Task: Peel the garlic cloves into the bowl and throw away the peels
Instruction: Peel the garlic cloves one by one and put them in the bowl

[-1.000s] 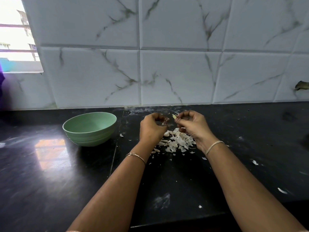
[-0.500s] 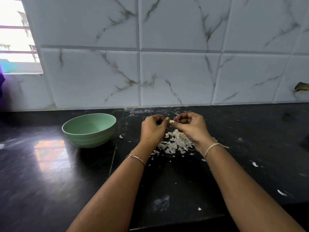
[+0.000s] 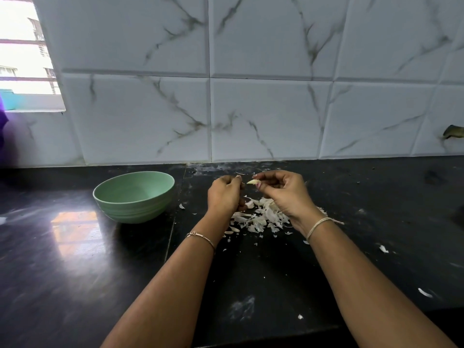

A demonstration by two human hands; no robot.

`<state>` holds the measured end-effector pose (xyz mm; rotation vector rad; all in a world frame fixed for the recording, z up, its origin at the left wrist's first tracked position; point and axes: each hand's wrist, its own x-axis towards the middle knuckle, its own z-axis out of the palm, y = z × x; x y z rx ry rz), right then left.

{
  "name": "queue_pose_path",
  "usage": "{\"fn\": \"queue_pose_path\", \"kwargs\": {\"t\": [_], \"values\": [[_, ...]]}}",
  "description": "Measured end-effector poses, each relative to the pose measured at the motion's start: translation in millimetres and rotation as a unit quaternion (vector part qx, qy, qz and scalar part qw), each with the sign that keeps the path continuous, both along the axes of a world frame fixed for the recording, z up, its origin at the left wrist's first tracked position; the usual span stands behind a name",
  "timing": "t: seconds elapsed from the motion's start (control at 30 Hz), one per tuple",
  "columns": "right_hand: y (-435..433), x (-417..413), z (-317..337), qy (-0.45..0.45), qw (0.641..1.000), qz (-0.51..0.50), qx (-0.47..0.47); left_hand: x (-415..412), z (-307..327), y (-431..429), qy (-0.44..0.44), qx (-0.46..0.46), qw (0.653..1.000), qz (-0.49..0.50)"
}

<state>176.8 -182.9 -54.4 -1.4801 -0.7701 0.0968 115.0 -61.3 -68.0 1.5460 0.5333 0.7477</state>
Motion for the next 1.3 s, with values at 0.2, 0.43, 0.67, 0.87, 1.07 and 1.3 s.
{"fn": "queue_pose_path", "kwargs": {"t": [0.2,0.43,0.67,0.87,1.07,1.3], "values": [[1,0,1,0.104,0.993,0.045,0.038,-2,-4,6,0.018,0.096,0.995,0.031],[-3,-1,1,0.089,0.995,0.032,0.020,-22,2,16,0.051,0.208,0.973,0.089],[8,-10,3,0.062,0.994,0.088,0.003,-82,-7,49,0.132,0.339,0.930,0.058],[62,-56,43,-0.096,0.978,0.172,-0.065,-98,-21,59,0.132,0.336,0.932,0.045],[151,-95,49,-0.275,0.930,0.132,-0.203,-98,-21,56,0.118,0.357,0.926,0.013],[176,-92,36,-0.327,0.892,0.059,-0.308,-95,-24,63,0.122,0.372,0.920,-0.008]]}}
